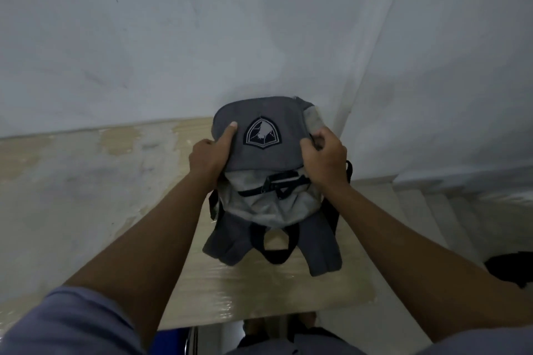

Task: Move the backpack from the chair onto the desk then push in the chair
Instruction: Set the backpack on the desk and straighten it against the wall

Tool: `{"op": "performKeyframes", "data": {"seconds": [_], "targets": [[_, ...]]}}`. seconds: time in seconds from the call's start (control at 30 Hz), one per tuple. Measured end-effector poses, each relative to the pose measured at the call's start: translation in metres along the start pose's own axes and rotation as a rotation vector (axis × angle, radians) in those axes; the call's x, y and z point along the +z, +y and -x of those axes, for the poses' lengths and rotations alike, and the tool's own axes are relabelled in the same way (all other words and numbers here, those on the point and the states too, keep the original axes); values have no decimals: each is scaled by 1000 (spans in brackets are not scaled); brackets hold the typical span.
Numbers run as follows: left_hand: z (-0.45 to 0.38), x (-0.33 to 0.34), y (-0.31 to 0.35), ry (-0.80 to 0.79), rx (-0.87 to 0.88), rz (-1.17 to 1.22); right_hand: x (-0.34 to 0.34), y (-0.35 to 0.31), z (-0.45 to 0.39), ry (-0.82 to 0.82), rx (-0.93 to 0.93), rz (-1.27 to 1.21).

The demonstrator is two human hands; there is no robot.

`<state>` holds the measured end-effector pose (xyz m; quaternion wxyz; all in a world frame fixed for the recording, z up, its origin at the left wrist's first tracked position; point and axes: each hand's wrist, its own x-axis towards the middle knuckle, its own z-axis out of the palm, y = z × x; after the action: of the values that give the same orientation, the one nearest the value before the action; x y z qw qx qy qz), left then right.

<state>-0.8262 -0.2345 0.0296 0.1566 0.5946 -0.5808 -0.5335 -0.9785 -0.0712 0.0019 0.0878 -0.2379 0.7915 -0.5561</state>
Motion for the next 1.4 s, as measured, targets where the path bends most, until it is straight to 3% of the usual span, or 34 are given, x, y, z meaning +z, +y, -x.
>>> {"op": "performKeyframes", "data": {"seconds": [0.07, 0.23, 0.3, 0.37, 0.43, 0.53, 0.6, 0.77, 1.0, 1.2, 1.4], "targets": [[-3, 5, 6, -72, -174, 83, -7, 7, 0, -73, 99, 54], [-2, 11, 0, -240, -229, -178, -27, 13, -3, -386, 539, 98], [-5, 7, -4, -339, -301, -181, -27, 9, -10, -394, 645, 173], [-7, -2, 0, -428, -391, -33, -22, 5, -18, -336, 665, 350], [-15, -6, 3, -418, -454, 145, -14, 5, -30, -289, 671, 451], [-29, 5, 11, -379, -486, 172, 4, 4, -52, -331, 734, 331], [-36, 18, 14, -393, -517, 165, 18, 4, -66, -373, 734, 335], [-49, 37, 5, -359, -489, 183, 45, 6, -83, -276, 754, 151], [-63, 38, -1, -88, -241, 274, 70, 1, -92, -133, 610, 280], [-80, 36, 10, 20, 3, 345, 66, -24, -114, 53, 215, 189], [-97, 27, 8, -8, -96, 182, 72, 1, -108, -8, 228, 164]]}}
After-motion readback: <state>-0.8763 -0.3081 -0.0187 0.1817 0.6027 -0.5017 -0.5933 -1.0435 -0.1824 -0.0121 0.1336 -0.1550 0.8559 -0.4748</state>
